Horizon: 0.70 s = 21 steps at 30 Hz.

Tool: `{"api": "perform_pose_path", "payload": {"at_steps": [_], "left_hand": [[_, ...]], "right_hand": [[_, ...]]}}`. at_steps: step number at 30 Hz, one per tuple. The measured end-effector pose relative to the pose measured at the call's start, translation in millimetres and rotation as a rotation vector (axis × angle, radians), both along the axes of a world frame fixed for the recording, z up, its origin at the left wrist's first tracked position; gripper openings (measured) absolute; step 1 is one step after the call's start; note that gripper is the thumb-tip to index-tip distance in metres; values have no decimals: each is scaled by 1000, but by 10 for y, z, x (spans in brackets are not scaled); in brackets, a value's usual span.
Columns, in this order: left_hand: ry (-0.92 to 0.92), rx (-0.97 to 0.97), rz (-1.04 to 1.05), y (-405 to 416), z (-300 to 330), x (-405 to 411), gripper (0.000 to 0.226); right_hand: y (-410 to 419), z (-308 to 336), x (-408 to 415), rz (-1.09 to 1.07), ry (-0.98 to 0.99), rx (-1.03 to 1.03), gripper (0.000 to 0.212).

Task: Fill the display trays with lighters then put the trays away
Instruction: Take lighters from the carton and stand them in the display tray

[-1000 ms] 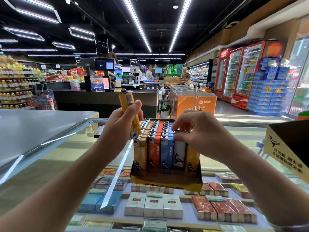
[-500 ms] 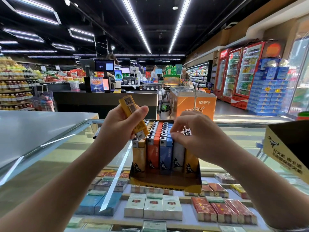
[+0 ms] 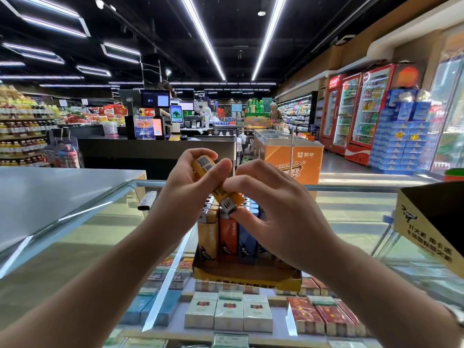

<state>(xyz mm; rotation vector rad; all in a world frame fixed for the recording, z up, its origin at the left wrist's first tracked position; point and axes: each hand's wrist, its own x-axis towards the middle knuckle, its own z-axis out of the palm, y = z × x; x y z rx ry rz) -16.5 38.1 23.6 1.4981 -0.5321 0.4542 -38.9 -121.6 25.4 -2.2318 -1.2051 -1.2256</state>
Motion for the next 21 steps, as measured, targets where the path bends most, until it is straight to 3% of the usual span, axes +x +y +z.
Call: {"api": "perform_pose_path", "payload": {"at_steps": [4, 8, 13, 17, 21], "left_hand": [[-4, 107, 22, 16, -7, 5, 42], [-46, 302, 20, 10, -25, -2, 47], [-31, 553, 18, 44, -82, 18, 31], [-203, 776, 99, 44, -105, 12, 39], [-231, 860, 110, 32, -103, 1, 45]], "right_hand": [[14, 33, -24, 123, 61, 83, 19], [-50, 131, -21, 177, 156, 311, 7], [-284, 317, 33, 228, 376, 569, 20], [-394, 362, 54, 241, 496, 524, 14], [-464, 367, 61, 255, 610, 451, 10]]}}
